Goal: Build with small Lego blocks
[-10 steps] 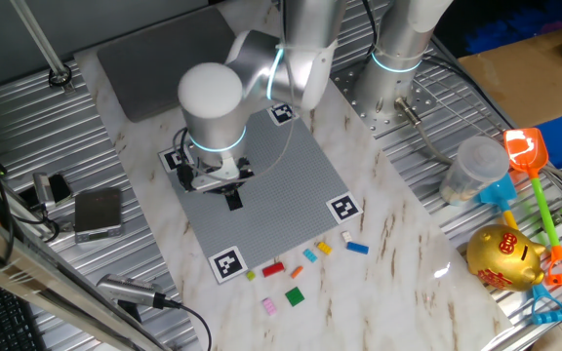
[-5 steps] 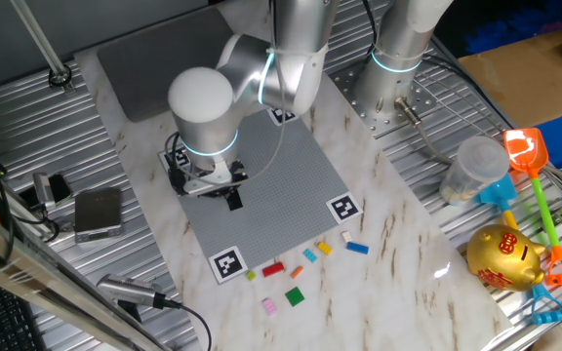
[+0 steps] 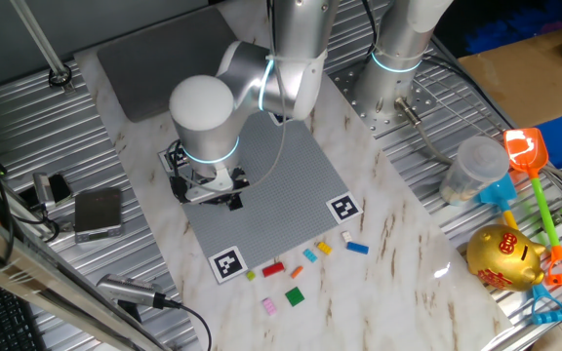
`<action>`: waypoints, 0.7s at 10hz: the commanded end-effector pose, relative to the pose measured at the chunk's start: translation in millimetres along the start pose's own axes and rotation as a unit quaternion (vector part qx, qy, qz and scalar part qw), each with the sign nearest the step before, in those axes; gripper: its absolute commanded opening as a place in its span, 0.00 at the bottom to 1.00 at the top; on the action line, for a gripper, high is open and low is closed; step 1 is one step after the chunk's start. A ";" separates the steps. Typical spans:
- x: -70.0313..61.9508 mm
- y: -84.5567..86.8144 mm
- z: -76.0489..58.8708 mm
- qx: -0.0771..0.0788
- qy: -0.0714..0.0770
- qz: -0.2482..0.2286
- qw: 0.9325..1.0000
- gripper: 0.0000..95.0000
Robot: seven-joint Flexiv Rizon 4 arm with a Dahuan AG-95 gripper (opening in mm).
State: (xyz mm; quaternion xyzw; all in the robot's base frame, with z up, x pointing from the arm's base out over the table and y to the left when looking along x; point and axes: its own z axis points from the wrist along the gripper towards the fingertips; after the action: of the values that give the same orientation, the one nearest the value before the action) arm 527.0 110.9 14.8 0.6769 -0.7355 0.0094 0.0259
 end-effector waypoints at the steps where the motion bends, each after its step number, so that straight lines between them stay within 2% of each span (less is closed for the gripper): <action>1: -2.8 1.2 -1.2 -0.003 -0.001 -0.005 1.000 0.00; 7: -5.2 3.5 -3.1 -0.009 -0.008 -0.010 1.000 0.00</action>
State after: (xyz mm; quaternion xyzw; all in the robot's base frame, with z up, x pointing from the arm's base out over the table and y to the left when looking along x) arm 523.8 116.2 17.7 0.6842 -0.7289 -0.0027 0.0259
